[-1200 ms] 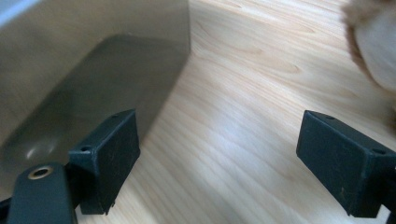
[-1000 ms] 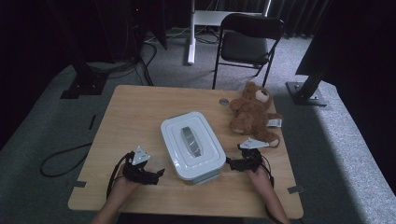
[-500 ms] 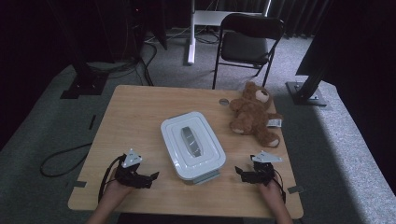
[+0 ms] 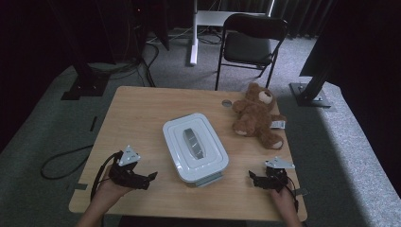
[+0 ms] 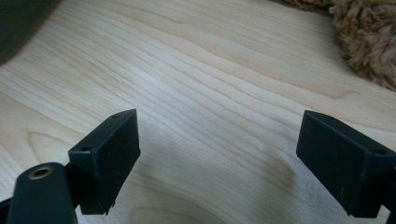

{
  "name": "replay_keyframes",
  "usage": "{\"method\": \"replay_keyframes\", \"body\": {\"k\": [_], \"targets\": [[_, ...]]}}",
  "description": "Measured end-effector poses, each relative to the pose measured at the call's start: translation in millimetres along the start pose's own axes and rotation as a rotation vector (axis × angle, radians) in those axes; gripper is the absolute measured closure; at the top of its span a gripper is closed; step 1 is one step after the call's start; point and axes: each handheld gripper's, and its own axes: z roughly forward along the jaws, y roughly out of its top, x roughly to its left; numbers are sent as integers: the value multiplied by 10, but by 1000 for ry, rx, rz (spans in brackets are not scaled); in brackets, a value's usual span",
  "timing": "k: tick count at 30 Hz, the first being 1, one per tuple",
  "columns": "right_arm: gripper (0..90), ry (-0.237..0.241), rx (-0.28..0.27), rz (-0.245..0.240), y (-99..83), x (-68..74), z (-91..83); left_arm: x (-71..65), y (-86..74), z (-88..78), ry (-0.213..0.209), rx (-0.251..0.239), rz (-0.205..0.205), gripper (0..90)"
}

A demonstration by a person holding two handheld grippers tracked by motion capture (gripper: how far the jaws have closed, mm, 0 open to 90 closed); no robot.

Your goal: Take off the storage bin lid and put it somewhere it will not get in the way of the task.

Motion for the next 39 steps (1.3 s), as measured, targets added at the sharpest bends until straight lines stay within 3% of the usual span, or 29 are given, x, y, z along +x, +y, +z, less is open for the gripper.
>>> {"method": "replay_keyframes", "body": {"k": [5,9,21,26,39], "targets": [[128,-26,46,0,2,-4,26,-70,172,10,-39,-25,5,12],[129,-42,48,11,1,-8,27,-107,281,47,-49,-30,16,12],[128,-8,60,33,5,-48,41,-231,517,173,-100,-46,53,13],[126,-7,61,33,5,-47,41,-313,650,273,-123,-47,72,13],[126,-8,60,32,5,-48,42,-436,858,599,-189,-40,69,13]]}}
